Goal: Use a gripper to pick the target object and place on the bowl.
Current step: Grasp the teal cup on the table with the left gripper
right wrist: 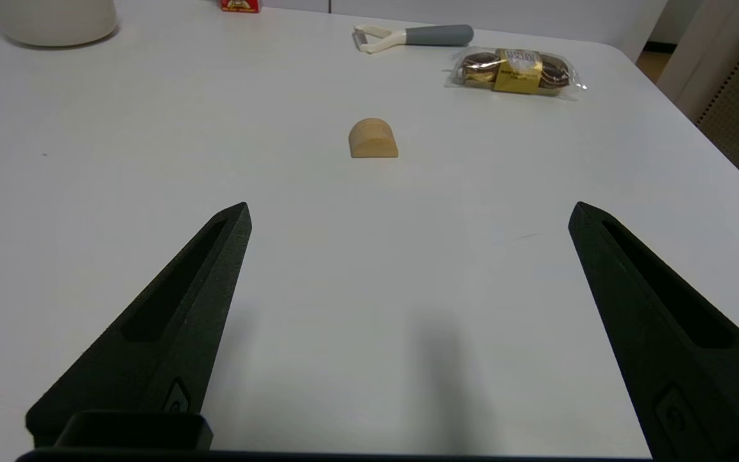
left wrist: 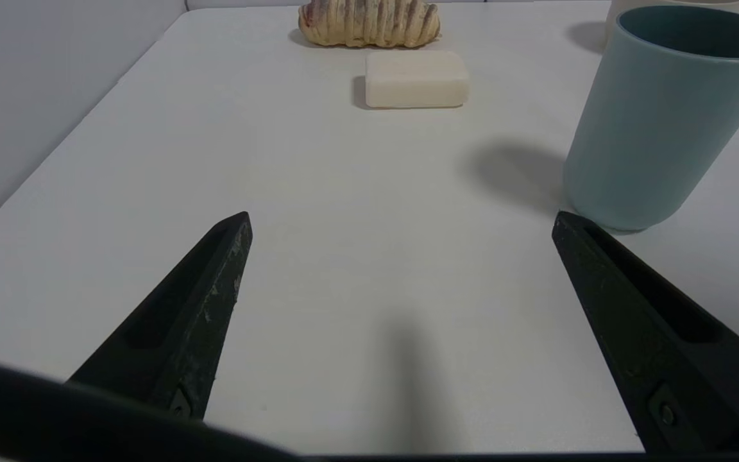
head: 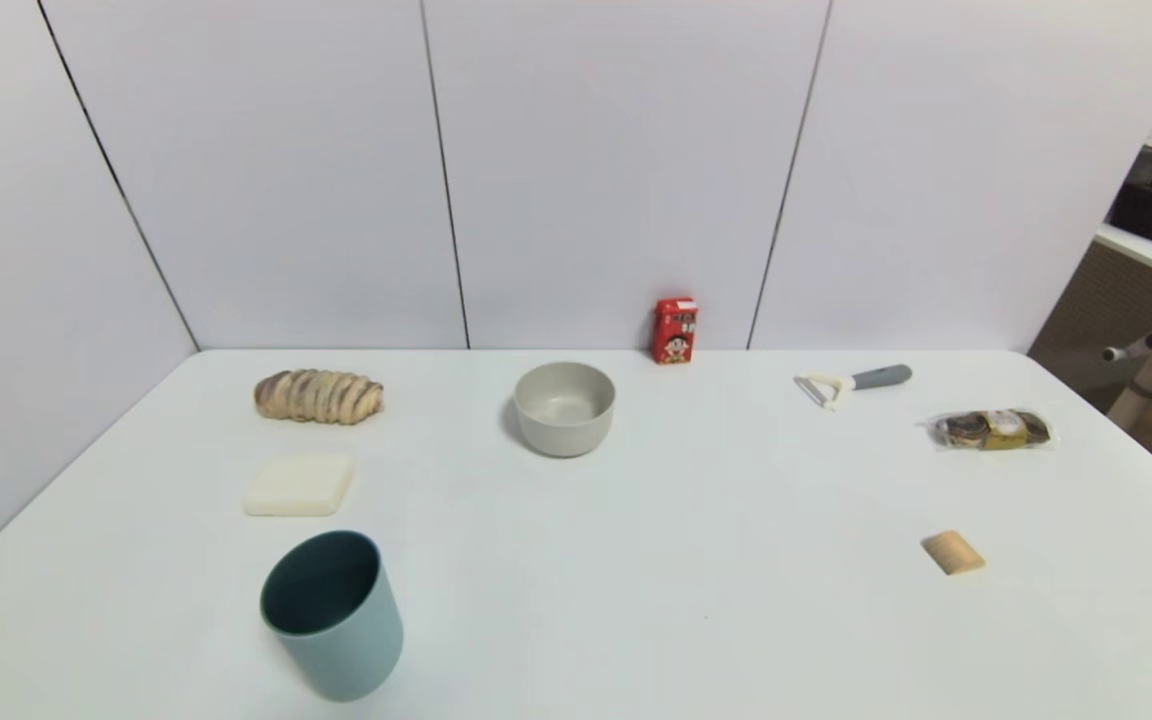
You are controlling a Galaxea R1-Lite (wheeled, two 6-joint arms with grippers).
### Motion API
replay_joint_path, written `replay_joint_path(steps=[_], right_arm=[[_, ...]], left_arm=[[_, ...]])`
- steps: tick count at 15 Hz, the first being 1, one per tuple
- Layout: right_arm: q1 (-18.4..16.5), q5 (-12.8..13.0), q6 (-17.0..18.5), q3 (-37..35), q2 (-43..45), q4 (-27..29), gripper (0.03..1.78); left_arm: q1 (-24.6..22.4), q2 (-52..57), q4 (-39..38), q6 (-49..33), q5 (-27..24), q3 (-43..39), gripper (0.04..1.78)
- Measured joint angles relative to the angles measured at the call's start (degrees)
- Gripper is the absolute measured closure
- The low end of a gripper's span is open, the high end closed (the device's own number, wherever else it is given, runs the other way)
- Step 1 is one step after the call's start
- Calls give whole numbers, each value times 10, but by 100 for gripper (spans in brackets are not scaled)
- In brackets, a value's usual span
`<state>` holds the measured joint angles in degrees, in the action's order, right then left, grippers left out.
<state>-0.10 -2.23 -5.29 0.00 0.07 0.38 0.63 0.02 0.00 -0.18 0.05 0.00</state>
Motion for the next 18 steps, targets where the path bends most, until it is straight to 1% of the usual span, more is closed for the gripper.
replay_joint_path(steps=[5, 7, 8, 10, 11, 13, 15, 18], right_arm=[[0, 0, 0, 0, 0, 0, 10], [0, 0, 0, 0, 0, 0, 10], [0, 0, 0, 0, 0, 0, 10], [0, -1, 0, 0, 0, 0, 10], [0, -1, 0, 0, 0, 0, 10], [0, 0, 0, 0, 0, 0, 10], [0, 0, 0, 0, 0, 0, 10], [0, 0, 0, 0, 0, 0, 10]], left_arm=[[0, -3, 6, 7, 0, 5, 13], [0, -18, 13, 27, -16, 43, 13], [0, -36, 24, 47, -43, 70, 13], [1, -68, 40, 75, -117, 104, 13], [3, -88, 45, 82, -157, 114, 13], [21, -133, 47, 89, -213, 126, 13], [56, -184, 43, 99, -231, 132, 13], [101, -271, 6, 109, -235, 134, 13]])
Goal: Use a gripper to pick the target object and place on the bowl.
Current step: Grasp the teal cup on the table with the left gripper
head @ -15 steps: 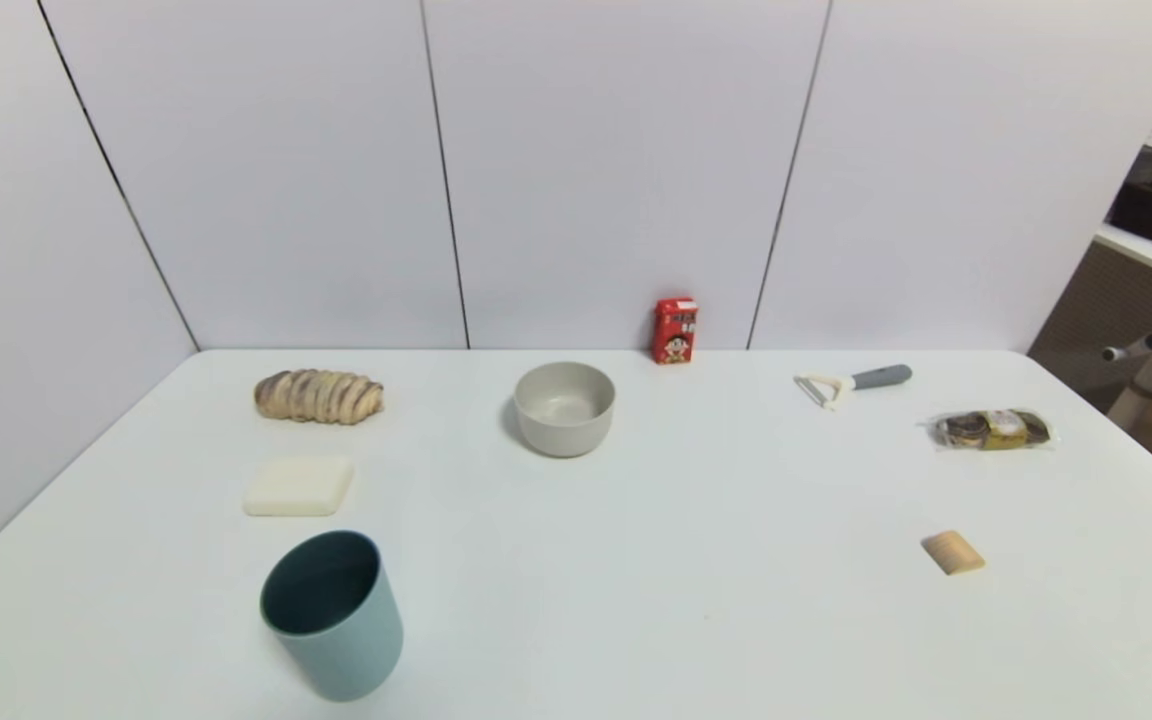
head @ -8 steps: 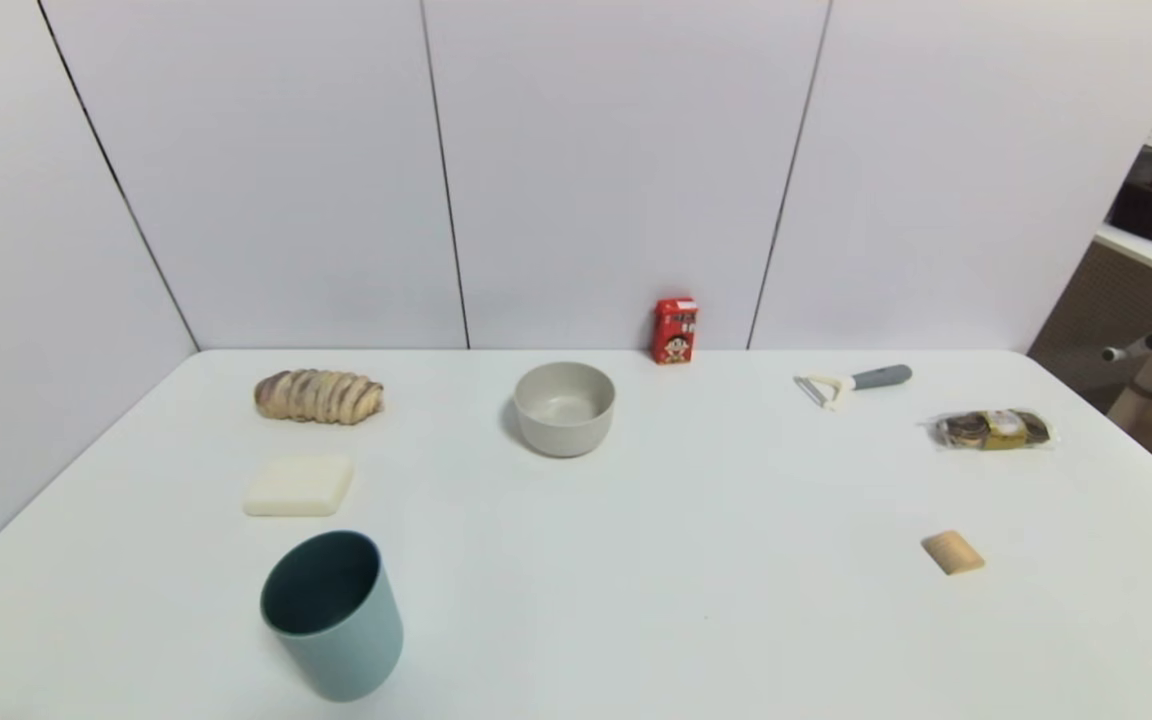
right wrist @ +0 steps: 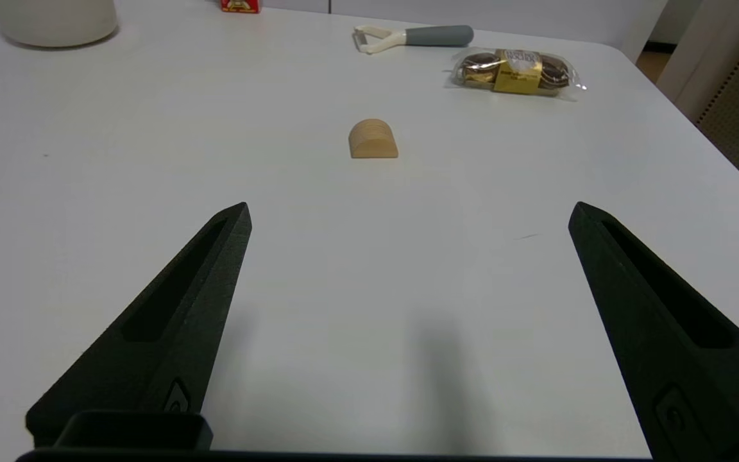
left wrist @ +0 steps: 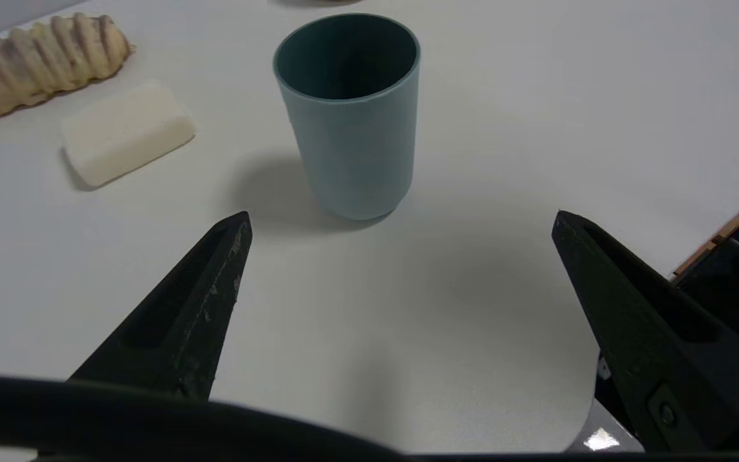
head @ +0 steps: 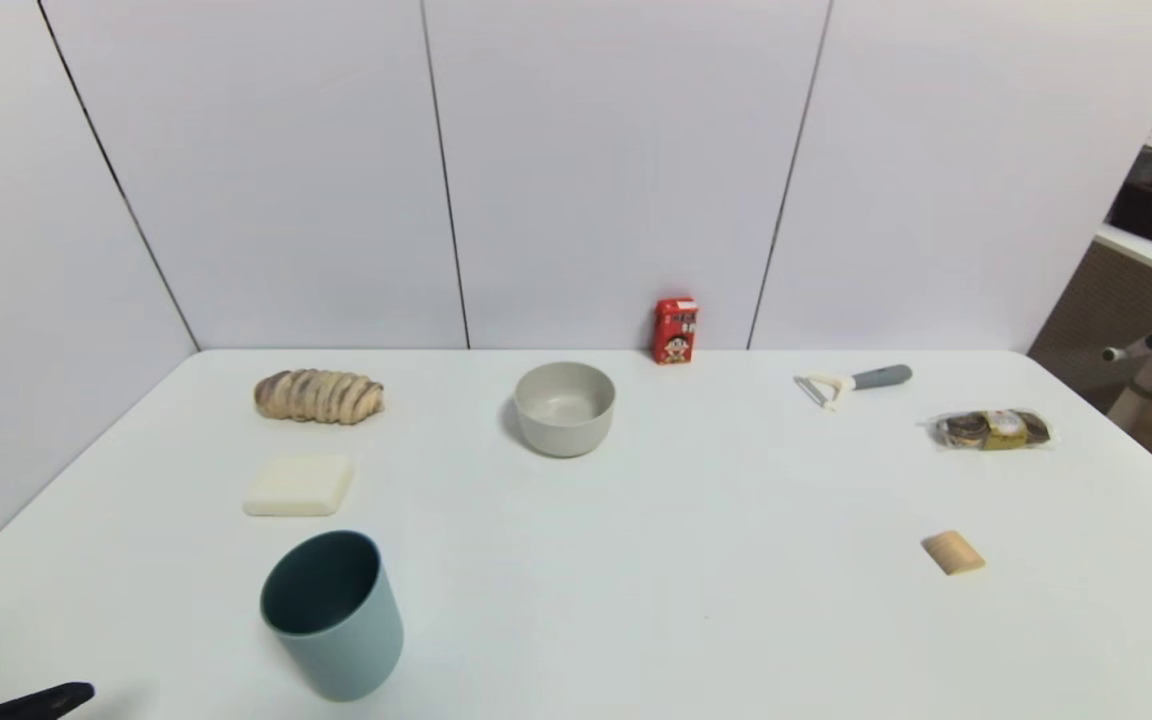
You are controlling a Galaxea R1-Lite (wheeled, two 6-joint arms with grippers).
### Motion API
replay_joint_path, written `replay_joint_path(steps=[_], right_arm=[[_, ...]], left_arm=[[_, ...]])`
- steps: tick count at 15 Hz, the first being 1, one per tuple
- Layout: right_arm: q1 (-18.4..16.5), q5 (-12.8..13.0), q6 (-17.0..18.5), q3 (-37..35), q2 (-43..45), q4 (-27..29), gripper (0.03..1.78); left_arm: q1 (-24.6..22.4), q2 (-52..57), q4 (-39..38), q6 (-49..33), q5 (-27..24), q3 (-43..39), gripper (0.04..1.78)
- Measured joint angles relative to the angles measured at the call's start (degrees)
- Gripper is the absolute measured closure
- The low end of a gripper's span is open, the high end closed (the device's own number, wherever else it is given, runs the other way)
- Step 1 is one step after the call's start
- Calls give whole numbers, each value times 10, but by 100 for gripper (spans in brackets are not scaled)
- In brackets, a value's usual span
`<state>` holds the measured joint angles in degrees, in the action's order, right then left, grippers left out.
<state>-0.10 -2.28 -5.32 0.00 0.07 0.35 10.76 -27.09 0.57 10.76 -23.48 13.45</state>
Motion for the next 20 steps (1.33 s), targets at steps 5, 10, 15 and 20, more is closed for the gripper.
replay_joint_path(steps=[5, 10, 15, 20], right_arm=[[0, 0, 0, 0, 0, 0, 10], [0, 0, 0, 0, 0, 0, 10], [0, 0, 0, 0, 0, 0, 10], [0, 0, 0, 0, 0, 1, 10]], left_arm=[[20, -160, -104, 7, -1, -1, 13], [25, -292, -197, 15, 0, -15, 13], [25, -375, -292, 12, 0, -48, 13], [24, -407, -394, 1, 0, -90, 13]])
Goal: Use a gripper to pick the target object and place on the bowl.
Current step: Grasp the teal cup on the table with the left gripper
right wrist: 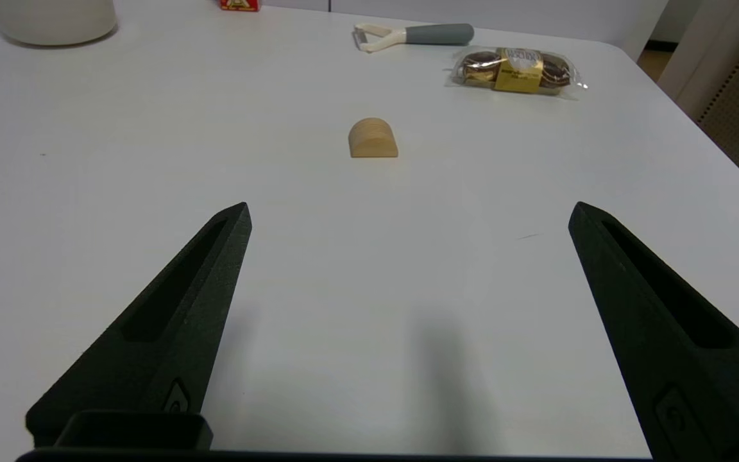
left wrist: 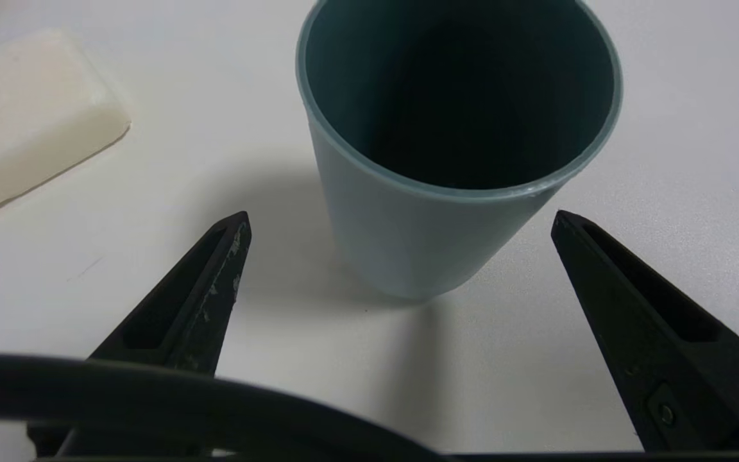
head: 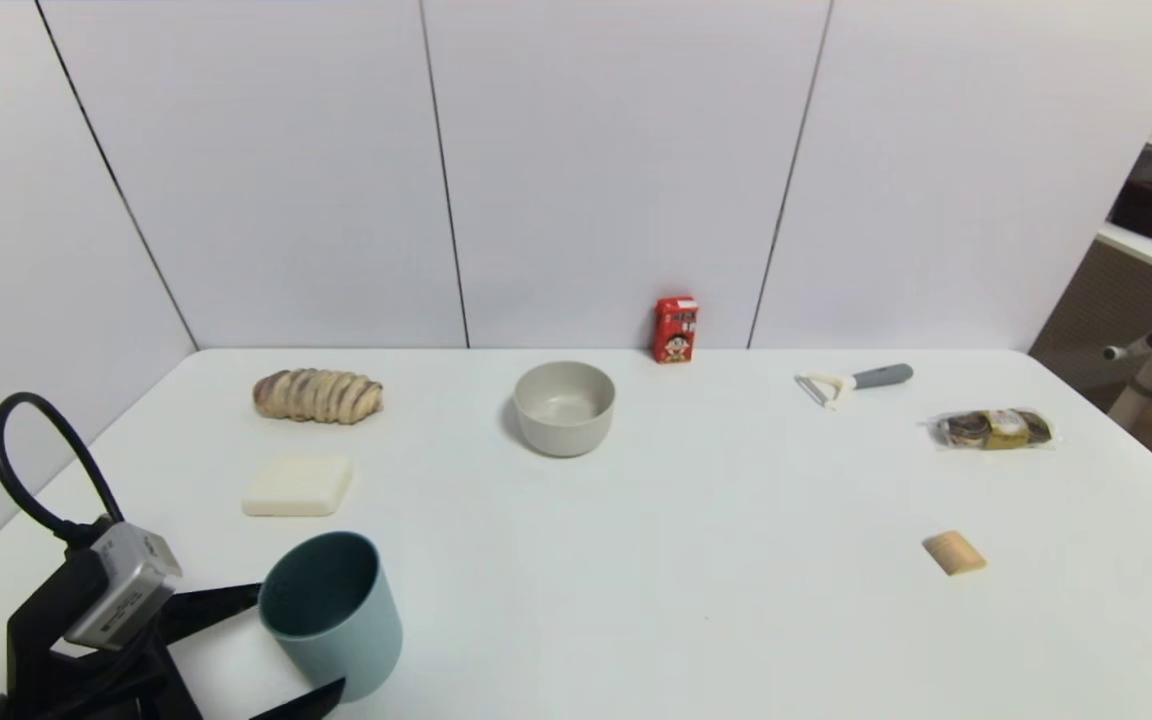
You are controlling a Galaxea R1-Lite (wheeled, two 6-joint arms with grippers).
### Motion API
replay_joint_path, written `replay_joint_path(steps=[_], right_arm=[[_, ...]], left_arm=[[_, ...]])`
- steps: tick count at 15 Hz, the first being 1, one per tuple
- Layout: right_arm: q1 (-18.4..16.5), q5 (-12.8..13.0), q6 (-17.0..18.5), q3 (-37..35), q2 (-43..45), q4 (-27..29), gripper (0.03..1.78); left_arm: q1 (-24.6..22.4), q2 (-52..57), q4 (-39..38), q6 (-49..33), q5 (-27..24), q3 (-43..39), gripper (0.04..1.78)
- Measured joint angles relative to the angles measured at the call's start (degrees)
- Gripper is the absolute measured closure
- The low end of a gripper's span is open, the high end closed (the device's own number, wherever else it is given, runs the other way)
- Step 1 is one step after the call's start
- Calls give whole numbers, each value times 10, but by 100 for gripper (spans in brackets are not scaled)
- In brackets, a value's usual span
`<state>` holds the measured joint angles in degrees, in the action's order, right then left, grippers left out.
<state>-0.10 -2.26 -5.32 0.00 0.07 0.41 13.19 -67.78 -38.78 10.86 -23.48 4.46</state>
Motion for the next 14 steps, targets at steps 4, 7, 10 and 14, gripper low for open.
replay_joint_path(steps=[4, 7, 10, 14], right_arm=[[0, 0, 0, 0, 0, 0, 10], [0, 0, 0, 0, 0, 0, 10], [0, 0, 0, 0, 0, -1, 10], [0, 0, 0, 0, 0, -1, 10]], left_arm=[[0, -20, -89, -5, 0, -33, 13], [1, -37, -125, -7, -3, -43, 13], [1, -54, -139, -7, -4, -44, 13], [7, -72, -143, -7, -6, -37, 13]])
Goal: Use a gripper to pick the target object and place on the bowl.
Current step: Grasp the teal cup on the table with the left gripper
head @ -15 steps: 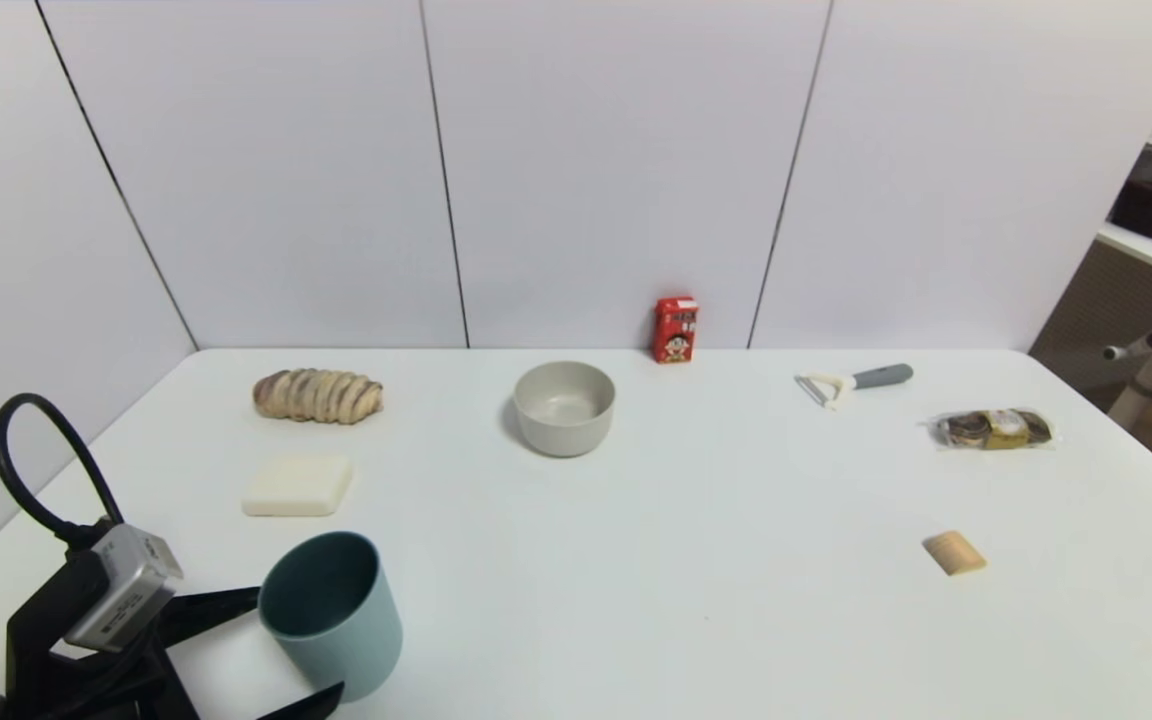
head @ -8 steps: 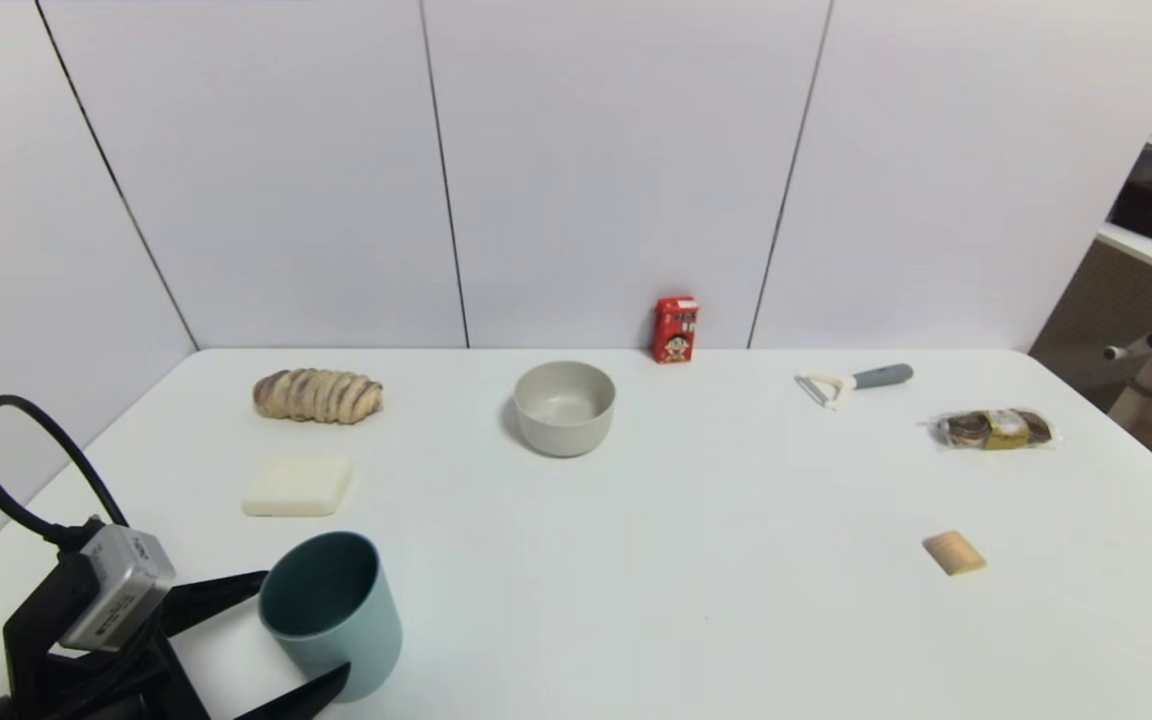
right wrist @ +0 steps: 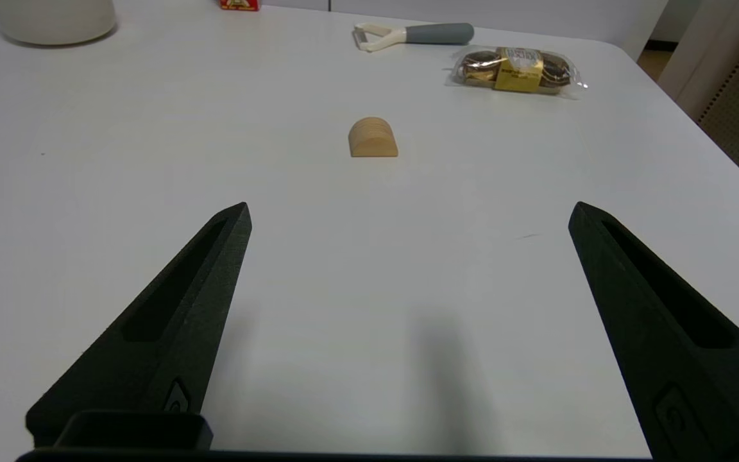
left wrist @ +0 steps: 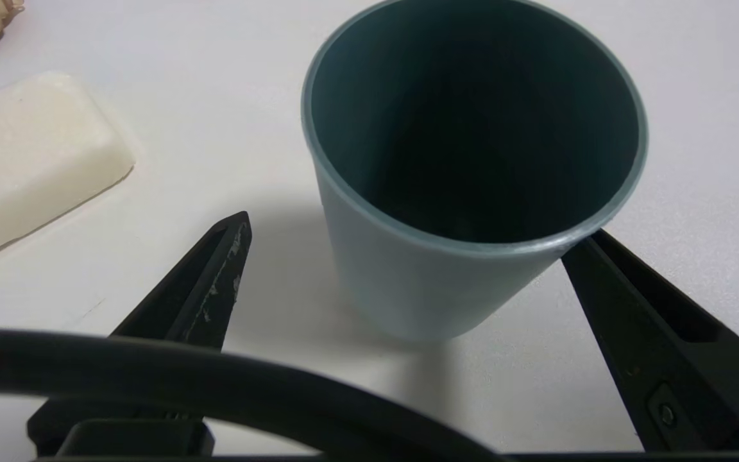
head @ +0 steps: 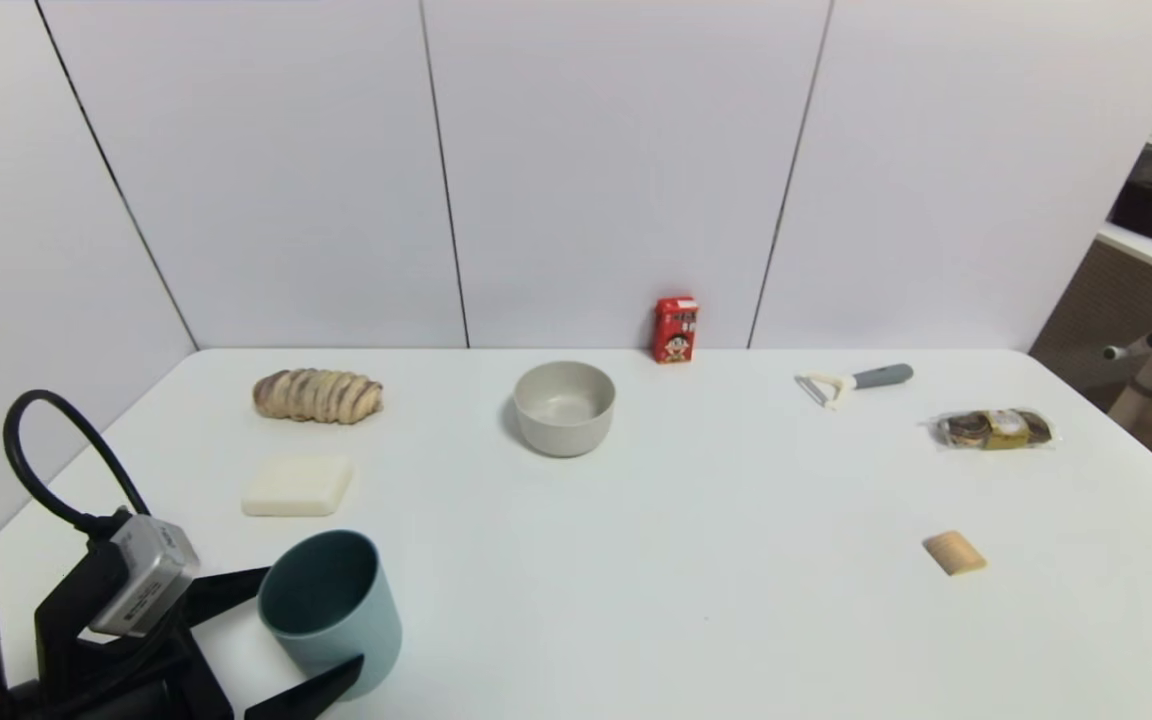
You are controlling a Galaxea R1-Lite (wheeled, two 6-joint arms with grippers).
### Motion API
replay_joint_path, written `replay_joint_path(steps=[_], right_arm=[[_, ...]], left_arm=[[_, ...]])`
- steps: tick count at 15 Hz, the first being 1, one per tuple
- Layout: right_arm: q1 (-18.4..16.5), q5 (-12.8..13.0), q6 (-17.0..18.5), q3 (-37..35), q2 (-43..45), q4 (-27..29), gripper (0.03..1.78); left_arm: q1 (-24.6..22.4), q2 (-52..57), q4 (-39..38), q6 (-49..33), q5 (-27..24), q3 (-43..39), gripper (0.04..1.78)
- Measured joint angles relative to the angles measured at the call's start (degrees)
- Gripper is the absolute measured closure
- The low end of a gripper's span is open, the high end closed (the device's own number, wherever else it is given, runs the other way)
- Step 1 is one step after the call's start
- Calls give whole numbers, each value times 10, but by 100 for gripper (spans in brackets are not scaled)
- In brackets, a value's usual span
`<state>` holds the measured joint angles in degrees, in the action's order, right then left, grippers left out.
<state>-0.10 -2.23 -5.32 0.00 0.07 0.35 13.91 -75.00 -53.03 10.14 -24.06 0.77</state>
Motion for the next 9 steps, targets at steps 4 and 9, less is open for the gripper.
replay_joint_path(steps=[4, 9], right_arm=[[0, 0, 0, 0, 0, 0, 10], [0, 0, 0, 0, 0, 0, 10]], left_arm=[[19, -20, 1, -1, 0, 20, 13], [41, -48, 1, -1, 0, 42, 13]])
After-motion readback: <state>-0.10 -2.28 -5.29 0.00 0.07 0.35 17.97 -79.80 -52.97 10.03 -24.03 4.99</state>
